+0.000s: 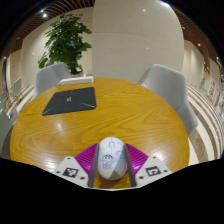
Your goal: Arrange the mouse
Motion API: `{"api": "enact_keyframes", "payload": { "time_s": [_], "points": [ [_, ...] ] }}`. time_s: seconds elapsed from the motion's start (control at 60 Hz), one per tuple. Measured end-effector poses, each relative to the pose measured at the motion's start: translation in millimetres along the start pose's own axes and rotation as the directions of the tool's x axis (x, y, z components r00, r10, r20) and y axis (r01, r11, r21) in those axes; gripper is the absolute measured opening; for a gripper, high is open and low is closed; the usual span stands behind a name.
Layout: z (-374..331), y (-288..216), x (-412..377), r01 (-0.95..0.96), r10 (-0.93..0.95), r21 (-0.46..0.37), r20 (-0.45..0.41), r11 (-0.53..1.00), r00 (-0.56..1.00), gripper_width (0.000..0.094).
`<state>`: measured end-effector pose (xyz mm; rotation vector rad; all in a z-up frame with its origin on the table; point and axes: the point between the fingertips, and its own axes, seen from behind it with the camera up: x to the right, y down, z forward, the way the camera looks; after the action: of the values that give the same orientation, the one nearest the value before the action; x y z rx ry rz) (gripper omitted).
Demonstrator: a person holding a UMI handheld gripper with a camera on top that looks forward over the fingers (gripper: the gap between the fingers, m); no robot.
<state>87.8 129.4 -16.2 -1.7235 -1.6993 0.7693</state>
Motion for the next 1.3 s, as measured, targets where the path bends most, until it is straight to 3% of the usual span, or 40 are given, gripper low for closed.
{"api": "enact_keyframes", "payload": {
  "time_s": [0.017, 0.317, 0.533, 0.733, 0.867, 1.067, 1.2, 1.3],
  "points": [
    [0, 0, 3, 0.001, -0.001, 0.002, -0.012, 1.0, 1.0, 0.048],
    [-6, -21, 12, -0.046, 0.044, -0.022, -0.079, 0.999, 0.996, 0.0343],
    [2, -134, -37, -0.11, 0.112, 0.068, -0.019, 0.992, 0.994, 0.0341],
    [56, -220, -127, -0.027, 0.022, 0.156, 0.036, 0.987, 0.999, 0.0342],
    [110, -222, -178, 0.008, -0.014, 0.127, 0.052, 0.992, 0.999, 0.0342],
    [180, -191, -198, 0.037, -0.037, 0.031, 0.008, 0.999, 0.999, 0.0346],
    [192, -171, -188, 0.038, -0.037, 0.011, -0.016, 0.999, 0.999, 0.0407],
    [192, -169, -188, 0.039, -0.039, 0.014, -0.009, 0.999, 0.999, 0.0503]
  ]
}}
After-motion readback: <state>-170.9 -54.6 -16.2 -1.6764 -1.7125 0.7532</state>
